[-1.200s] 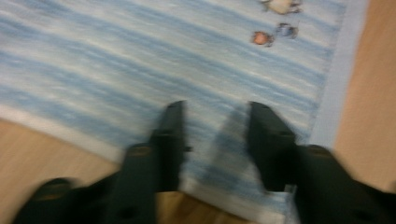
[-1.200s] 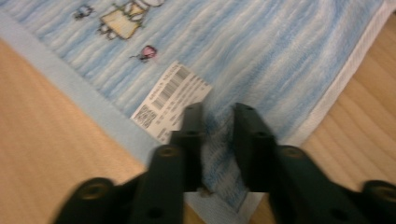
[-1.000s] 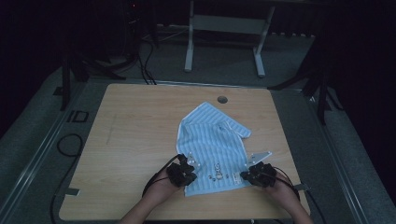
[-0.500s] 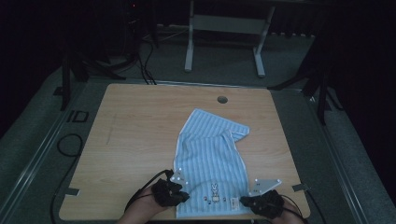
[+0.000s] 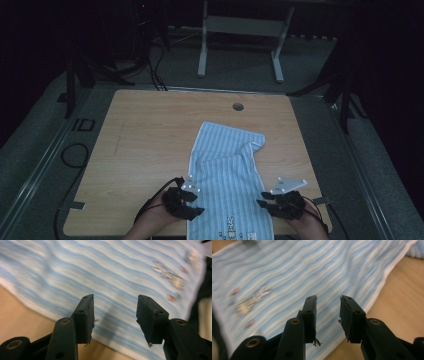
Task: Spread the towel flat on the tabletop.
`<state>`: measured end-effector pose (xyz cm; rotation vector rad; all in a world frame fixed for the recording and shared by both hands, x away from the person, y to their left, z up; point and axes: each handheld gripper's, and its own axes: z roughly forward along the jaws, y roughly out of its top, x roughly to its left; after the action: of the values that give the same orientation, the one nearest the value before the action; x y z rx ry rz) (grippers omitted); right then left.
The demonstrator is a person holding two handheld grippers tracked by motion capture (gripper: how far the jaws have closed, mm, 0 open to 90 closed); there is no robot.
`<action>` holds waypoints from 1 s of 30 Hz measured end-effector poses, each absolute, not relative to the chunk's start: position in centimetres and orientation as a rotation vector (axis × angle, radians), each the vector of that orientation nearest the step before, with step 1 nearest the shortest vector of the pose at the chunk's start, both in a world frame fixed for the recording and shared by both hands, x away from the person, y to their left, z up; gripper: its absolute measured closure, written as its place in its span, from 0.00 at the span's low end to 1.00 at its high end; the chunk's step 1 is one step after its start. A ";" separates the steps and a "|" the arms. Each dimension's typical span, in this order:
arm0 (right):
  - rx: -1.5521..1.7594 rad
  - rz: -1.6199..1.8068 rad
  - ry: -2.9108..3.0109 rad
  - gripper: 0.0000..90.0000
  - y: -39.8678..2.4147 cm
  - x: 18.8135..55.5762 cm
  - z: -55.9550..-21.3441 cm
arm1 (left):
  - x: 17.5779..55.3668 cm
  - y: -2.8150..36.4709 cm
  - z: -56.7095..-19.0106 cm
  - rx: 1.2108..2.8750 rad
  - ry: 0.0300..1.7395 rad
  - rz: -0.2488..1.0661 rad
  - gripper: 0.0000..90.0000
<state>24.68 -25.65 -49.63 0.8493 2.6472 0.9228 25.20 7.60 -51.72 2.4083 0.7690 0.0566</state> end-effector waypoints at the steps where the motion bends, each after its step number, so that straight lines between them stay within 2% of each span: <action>1: 0.864 0.906 2.639 0.73 -25.4 25.7 -50.0 | 25.6 7.5 -51.9 2.415 0.777 0.058 0.54; 11: 0.929 0.763 2.628 0.71 -24.4 29.7 -53.5 | 27.5 6.6 -53.6 2.422 0.814 0.035 0.54; 30: 1.074 0.779 2.593 0.70 -24.9 37.2 -53.5 | 32.5 5.5 -53.7 2.384 0.886 0.081 0.50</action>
<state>37.18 -24.90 -53.51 1.0741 2.5934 0.7792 32.47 5.48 -53.68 2.3840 0.8855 0.0807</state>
